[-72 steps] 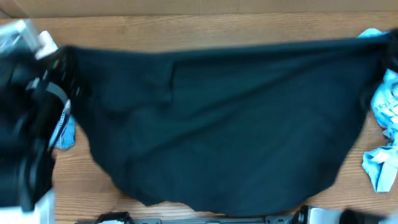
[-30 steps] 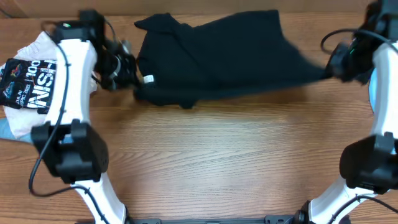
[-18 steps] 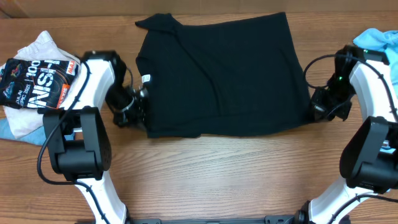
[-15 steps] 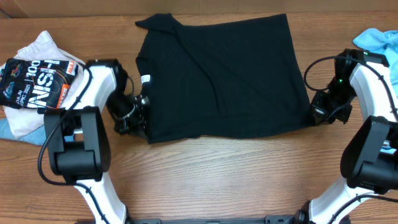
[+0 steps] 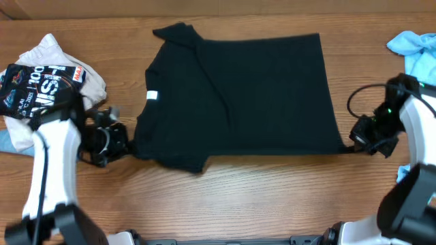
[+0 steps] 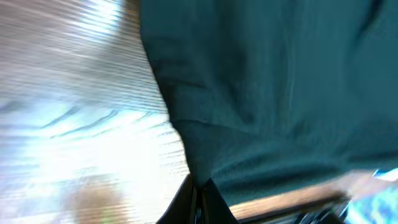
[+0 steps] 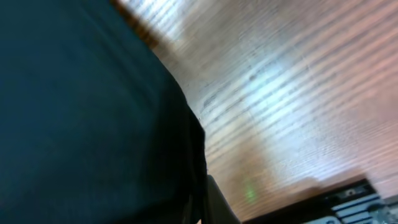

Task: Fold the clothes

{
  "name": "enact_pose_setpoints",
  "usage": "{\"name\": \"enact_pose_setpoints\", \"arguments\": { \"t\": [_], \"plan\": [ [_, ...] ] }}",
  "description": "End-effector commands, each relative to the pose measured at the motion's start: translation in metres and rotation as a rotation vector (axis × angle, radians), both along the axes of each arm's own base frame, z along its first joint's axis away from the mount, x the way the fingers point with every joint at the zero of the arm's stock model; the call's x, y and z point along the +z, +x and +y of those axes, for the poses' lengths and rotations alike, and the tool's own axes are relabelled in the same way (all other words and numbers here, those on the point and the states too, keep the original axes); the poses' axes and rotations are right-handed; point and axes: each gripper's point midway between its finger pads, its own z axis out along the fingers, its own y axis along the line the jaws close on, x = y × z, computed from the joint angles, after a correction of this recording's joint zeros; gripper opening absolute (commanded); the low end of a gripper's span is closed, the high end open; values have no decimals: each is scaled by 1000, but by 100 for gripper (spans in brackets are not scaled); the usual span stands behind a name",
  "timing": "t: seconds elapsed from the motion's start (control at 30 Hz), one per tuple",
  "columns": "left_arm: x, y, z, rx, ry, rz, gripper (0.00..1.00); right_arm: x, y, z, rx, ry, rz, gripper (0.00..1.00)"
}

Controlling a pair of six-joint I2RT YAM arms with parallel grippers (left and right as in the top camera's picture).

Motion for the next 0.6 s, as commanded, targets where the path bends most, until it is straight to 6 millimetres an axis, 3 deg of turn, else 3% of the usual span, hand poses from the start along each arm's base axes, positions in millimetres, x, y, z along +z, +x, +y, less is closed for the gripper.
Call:
{"name": "enact_pose_setpoints", "arguments": {
  "t": [0.0, 0.43, 0.57],
  "plan": [
    [12, -8, 9, 65, 33, -24, 4, 4, -10, -5, -25, -30, -13, 4],
    [21, -40, -7, 50, 7, 52, 4, 4, -20, 6, -3, -12, 5, 4],
    [23, -34, -5, 89, 27, -10, 4, 5, -11, 3, -4, -27, -37, 4]
  ]
}}
